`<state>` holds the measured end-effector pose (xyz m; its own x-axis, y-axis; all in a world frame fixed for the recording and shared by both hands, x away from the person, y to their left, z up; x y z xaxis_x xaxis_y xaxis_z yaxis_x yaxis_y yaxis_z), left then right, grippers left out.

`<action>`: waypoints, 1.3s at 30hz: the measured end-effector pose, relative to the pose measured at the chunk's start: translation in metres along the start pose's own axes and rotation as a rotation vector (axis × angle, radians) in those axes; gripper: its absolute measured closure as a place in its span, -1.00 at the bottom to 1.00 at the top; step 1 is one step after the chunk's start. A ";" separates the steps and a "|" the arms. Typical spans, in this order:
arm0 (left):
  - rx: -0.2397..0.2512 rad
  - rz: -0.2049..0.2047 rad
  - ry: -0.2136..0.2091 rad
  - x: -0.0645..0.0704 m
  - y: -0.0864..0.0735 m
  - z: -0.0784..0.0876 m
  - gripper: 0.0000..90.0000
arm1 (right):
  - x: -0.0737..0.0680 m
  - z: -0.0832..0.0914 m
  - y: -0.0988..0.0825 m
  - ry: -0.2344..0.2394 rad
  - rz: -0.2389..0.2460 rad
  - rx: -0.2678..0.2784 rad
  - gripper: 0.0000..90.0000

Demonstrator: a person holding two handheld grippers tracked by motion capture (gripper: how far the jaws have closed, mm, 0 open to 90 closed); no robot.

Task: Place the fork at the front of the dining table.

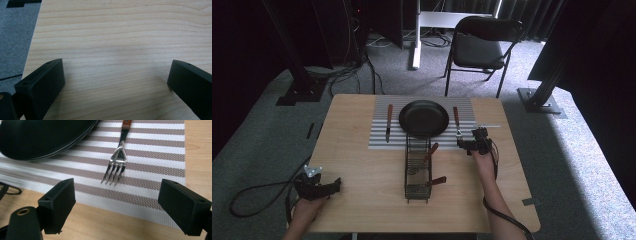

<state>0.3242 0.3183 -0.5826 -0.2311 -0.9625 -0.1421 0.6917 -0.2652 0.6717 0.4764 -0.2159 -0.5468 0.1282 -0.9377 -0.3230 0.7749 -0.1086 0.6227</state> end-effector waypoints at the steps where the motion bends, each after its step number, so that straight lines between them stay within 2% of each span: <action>1: 0.000 0.000 0.000 0.000 0.000 0.000 -0.98 | 0.000 0.002 -0.002 0.007 0.004 0.000 -0.69; 11: 0.000 0.000 0.000 0.000 0.000 0.000 -0.98 | 0.004 0.024 -0.025 0.040 0.029 0.035 -0.70; 16: 0.000 0.000 0.000 0.000 0.000 0.000 -0.98 | 0.007 0.033 -0.038 0.045 0.049 0.016 -0.71; 23: 0.000 0.000 0.000 0.000 0.000 0.000 -0.98 | 0.017 0.046 -0.055 0.017 0.065 0.028 -0.71; 26: 0.000 0.000 0.000 0.000 0.000 0.000 -0.98 | 0.023 0.050 -0.062 0.004 0.057 0.041 -0.71; 29: 0.000 0.000 0.000 0.000 0.000 0.000 -0.98 | 0.029 0.055 -0.070 0.004 0.054 0.053 -0.71; 31: 0.000 0.001 0.000 0.000 0.000 0.000 -0.98 | 0.031 0.058 -0.076 0.022 0.063 0.057 -0.71; 34: 0.000 0.000 0.000 0.000 0.000 0.000 -0.98 | 0.035 0.060 -0.082 0.017 0.080 0.065 -0.71; 39: 0.000 0.000 0.000 0.000 0.000 0.000 -0.98 | 0.046 0.072 -0.097 -0.019 0.090 0.077 -0.71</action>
<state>0.3242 0.3183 -0.5826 -0.2310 -0.9626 -0.1416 0.6918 -0.2649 0.6717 0.3631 -0.2724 -0.5711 0.1831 -0.9506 -0.2506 0.7111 -0.0479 0.7015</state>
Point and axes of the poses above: each handheld gripper's, and its own axes: z roughly backward along the jaws, y roughly out of its top, x roughly to its right, the point moved 5 cm from there along -z, roughly forward along the jaws, and after that the axes turned 11 degrees about -z, right-handed, at the moved point
